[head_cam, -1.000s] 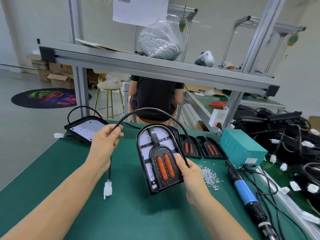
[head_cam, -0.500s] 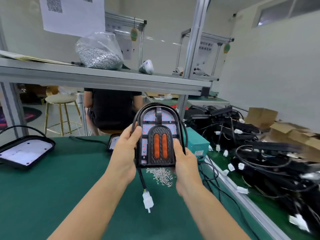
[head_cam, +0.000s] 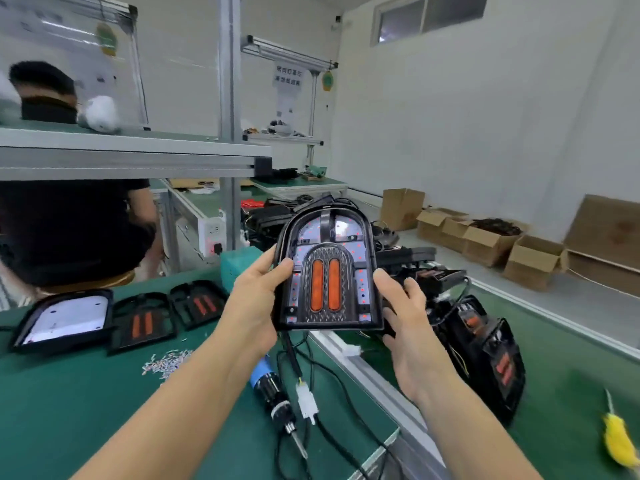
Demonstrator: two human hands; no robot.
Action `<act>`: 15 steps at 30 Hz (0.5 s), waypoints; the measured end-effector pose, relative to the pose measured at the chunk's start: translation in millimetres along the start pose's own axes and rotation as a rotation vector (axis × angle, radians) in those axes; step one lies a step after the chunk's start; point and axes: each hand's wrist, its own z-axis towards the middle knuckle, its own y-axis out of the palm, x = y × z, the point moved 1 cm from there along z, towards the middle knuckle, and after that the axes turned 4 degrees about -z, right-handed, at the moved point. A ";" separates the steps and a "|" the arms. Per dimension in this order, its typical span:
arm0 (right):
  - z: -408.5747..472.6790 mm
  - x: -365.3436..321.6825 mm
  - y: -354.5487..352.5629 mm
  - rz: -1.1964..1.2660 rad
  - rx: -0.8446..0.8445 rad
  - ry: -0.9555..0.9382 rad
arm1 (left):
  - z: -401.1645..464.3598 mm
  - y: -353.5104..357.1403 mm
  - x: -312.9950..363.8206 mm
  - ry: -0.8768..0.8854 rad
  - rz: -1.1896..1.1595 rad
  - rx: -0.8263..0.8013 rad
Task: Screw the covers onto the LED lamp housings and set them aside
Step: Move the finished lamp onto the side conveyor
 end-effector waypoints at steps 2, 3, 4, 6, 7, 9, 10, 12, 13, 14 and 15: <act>3.3 -2.0 -23.4 0.005 0.013 0.031 | 7.2 17.9 -14.7 -0.054 -0.009 -0.038; 4.9 -2.3 -34.0 0.005 0.004 0.040 | 11.0 25.9 -21.5 -0.078 -0.009 -0.053; 5.9 -3.1 -44.5 0.014 0.005 0.035 | 14.6 34.1 -27.9 -0.098 -0.004 -0.067; 7.1 -6.9 -65.4 0.066 0.054 -0.009 | 21.3 48.8 -38.3 -0.125 0.005 -0.082; 8.6 -9.0 -76.3 0.073 0.087 -0.043 | 24.8 56.0 -43.4 -0.136 0.006 -0.085; 11.4 -13.3 -95.4 0.019 0.135 -0.104 | 31.7 72.0 -54.3 -0.158 0.024 -0.099; 13.6 -14.5 -104.4 -0.004 0.163 -0.126 | 34.4 81.1 -60.1 -0.172 0.038 -0.107; 17.8 -16.7 -121.3 -0.050 0.249 -0.157 | 38.1 100.8 -71.2 -0.206 0.076 -0.134; 18.7 -18.7 -127.5 -0.090 0.282 -0.183 | 39.3 110.4 -76.2 -0.217 0.103 -0.151; 19.8 -21.1 -133.2 -0.152 0.306 -0.214 | 39.9 120.6 -81.2 -0.225 0.126 -0.170; 20.8 -23.3 -138.9 -0.228 0.337 -0.243 | 40.5 130.1 -85.6 -0.235 0.148 -0.191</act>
